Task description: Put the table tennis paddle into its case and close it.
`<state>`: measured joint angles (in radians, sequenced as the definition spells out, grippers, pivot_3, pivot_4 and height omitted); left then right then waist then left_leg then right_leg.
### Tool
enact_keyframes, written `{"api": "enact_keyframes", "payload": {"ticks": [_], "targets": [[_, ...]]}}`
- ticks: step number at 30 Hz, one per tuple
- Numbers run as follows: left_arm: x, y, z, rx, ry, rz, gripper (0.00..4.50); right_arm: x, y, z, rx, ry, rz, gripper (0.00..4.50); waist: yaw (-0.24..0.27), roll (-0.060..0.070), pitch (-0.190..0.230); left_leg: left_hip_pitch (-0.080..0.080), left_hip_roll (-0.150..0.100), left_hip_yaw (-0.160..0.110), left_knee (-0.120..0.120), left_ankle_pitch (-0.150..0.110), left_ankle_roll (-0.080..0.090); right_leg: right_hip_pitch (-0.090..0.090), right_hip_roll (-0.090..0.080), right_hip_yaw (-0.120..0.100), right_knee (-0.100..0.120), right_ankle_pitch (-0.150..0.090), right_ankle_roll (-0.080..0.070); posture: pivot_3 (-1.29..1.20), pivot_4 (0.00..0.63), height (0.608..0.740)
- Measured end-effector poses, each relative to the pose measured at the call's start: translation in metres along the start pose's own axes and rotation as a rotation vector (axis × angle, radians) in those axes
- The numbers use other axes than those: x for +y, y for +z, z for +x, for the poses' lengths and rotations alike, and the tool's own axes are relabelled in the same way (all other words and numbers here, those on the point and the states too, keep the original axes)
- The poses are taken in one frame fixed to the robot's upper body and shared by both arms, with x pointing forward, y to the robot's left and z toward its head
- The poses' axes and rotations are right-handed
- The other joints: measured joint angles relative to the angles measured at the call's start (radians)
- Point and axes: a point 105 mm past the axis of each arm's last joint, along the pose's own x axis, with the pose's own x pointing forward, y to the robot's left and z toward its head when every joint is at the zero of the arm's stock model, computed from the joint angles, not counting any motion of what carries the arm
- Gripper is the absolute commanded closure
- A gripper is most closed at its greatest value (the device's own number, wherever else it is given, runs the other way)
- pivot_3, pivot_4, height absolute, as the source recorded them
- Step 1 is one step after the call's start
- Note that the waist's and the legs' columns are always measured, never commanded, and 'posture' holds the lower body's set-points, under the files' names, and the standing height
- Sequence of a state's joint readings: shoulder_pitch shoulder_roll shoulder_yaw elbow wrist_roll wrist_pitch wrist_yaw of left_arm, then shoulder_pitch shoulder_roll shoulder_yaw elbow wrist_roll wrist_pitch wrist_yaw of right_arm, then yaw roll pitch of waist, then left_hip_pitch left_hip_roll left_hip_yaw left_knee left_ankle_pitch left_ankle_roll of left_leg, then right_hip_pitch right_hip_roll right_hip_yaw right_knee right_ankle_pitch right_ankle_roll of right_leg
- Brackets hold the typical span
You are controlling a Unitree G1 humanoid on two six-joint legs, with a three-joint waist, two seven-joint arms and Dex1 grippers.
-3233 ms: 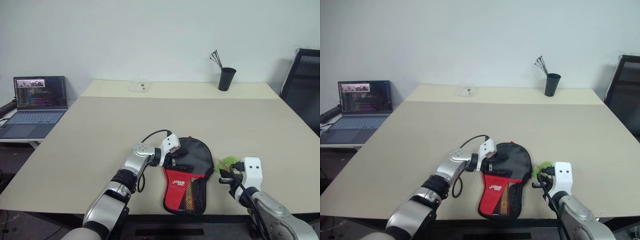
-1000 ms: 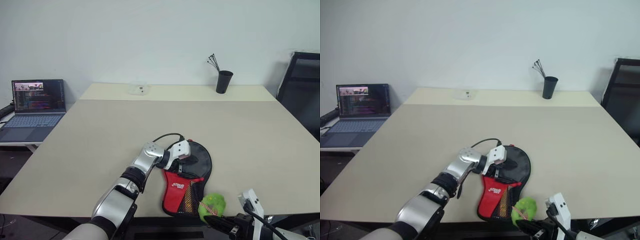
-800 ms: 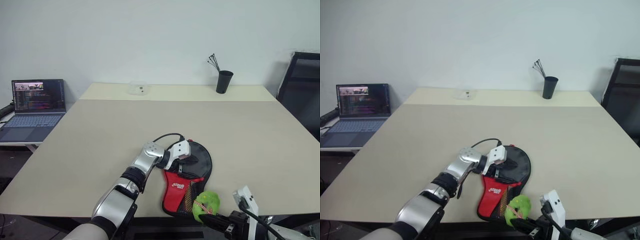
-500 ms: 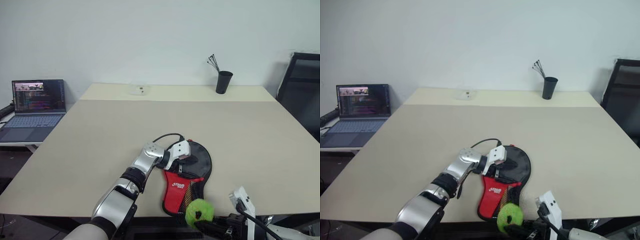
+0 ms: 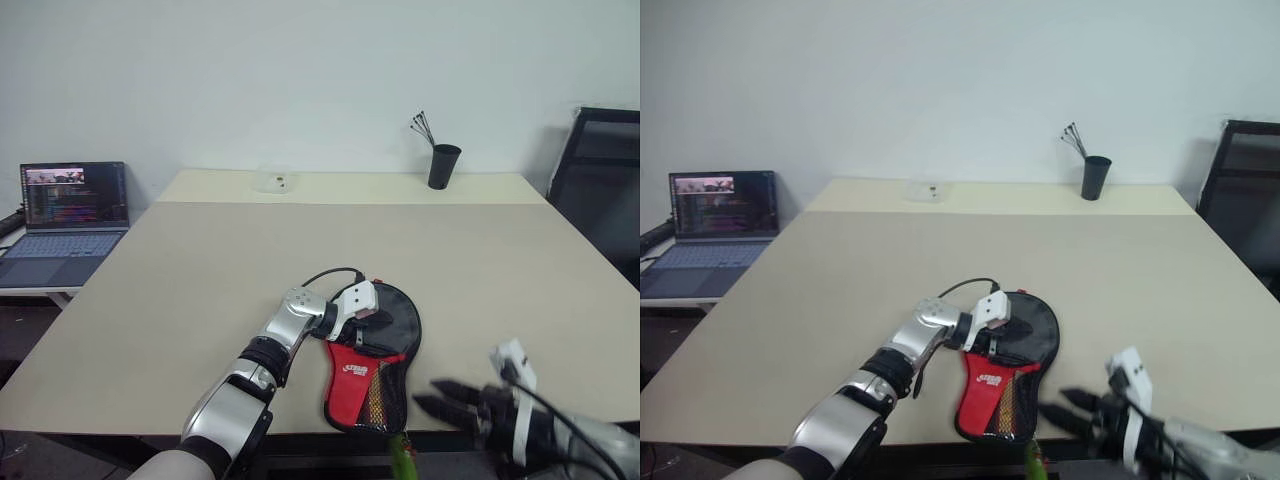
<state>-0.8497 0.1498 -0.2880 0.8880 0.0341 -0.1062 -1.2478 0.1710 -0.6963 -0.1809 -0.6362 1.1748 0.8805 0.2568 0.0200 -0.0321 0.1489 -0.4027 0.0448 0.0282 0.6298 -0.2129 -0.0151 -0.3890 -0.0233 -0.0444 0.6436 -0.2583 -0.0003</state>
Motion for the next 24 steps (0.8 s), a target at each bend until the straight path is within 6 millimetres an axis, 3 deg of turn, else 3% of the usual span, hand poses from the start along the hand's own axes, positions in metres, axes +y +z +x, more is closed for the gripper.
{"api": "enact_keyframes", "payload": {"ticks": [4, 9, 18, 24], "targets": [[0.0, 0.002, -0.011, -0.041, 0.022, -0.054, 0.59, -0.026, 0.021, 0.013, -0.071, -0.076, -0.038, 1.16, -0.003, -0.001, 0.004, -0.001, 0.001, 0.001, -0.002, -0.001, 0.0, -0.001, 0.002, 0.001, 0.0, 0.001, 0.002, 0.0, 0.15, 0.74], [0.002, -0.006, -0.052, -0.065, 0.107, -0.134, 0.59, -0.046, 0.027, 0.039, -0.097, -0.109, -0.041, 1.16, -0.022, 0.001, 0.008, -0.007, 0.001, 0.002, -0.002, -0.002, 0.001, -0.011, 0.008, 0.003, 0.004, 0.0, 0.001, 0.0, 0.15, 0.74], [-0.024, -0.022, -0.134, -0.077, 0.253, -0.268, 0.59, -0.056, 0.03, 0.08, -0.113, -0.101, -0.039, 1.16, -0.024, 0.007, 0.013, -0.013, 0.004, 0.003, -0.001, -0.002, 0.001, -0.02, 0.01, 0.005, 0.01, 0.001, 0.0, 0.0, 0.15, 0.74], [-0.027, -0.024, -0.155, -0.091, 0.359, -0.304, 0.59, -0.06, 0.034, 0.099, -0.101, -0.099, -0.065, 1.16, -0.02, 0.008, 0.014, -0.012, 0.003, 0.006, 0.002, -0.002, 0.001, -0.02, 0.003, 0.008, 0.012, 0.001, 0.001, 0.0, 0.15, 0.74]]}}
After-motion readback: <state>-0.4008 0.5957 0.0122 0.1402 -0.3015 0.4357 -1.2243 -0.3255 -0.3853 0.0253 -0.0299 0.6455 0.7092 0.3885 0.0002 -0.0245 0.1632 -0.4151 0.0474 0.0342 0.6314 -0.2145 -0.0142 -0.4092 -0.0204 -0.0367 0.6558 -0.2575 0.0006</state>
